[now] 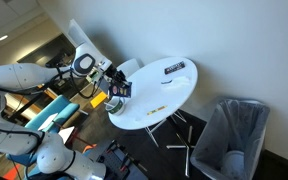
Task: Pour some of the things in the box into the mug and then stir them with the spoon
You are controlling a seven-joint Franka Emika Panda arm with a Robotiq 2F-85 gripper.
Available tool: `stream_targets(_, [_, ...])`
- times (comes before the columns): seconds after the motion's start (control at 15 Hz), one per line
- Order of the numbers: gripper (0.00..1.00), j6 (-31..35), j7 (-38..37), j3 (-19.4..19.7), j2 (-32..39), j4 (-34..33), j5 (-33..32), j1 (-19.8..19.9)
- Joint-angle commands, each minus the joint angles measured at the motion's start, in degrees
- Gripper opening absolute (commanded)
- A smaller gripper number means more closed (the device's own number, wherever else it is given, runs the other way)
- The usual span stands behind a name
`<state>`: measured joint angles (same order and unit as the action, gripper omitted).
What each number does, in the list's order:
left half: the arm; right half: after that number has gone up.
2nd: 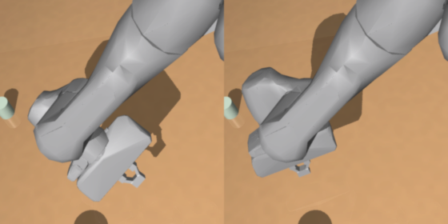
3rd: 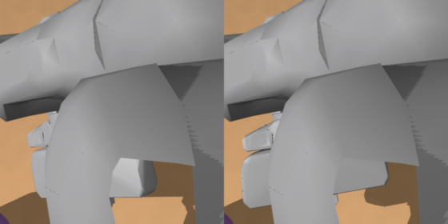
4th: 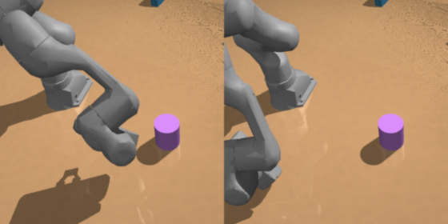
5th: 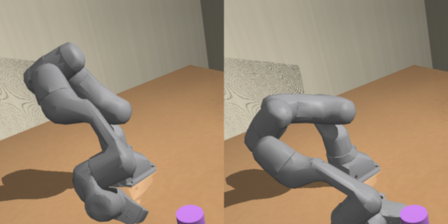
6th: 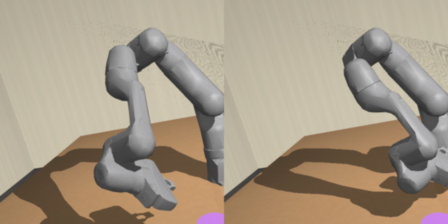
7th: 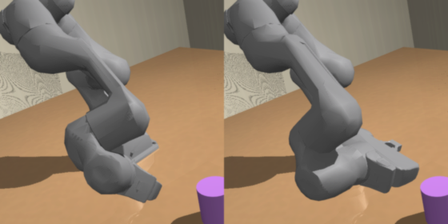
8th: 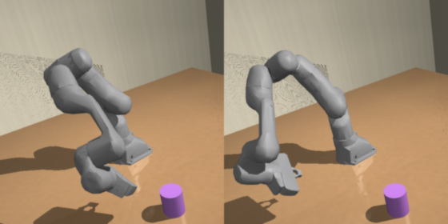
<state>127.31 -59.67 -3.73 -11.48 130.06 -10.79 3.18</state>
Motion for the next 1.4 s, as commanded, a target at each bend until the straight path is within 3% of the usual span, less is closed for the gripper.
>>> stream_targets(0.0, [0.11, -5.9, 3.5, 1.3, 4.5, -7.2, 4.5, -0.2])
stream_targets(0.87, [0.11, -20.3, 15.2, 6.6, 15.7, -23.2, 21.6, 0.6])
stream_targets(1.33, [0.11, -19.6, 13.1, 9.2, 19.9, -26.4, 28.7, 2.1])
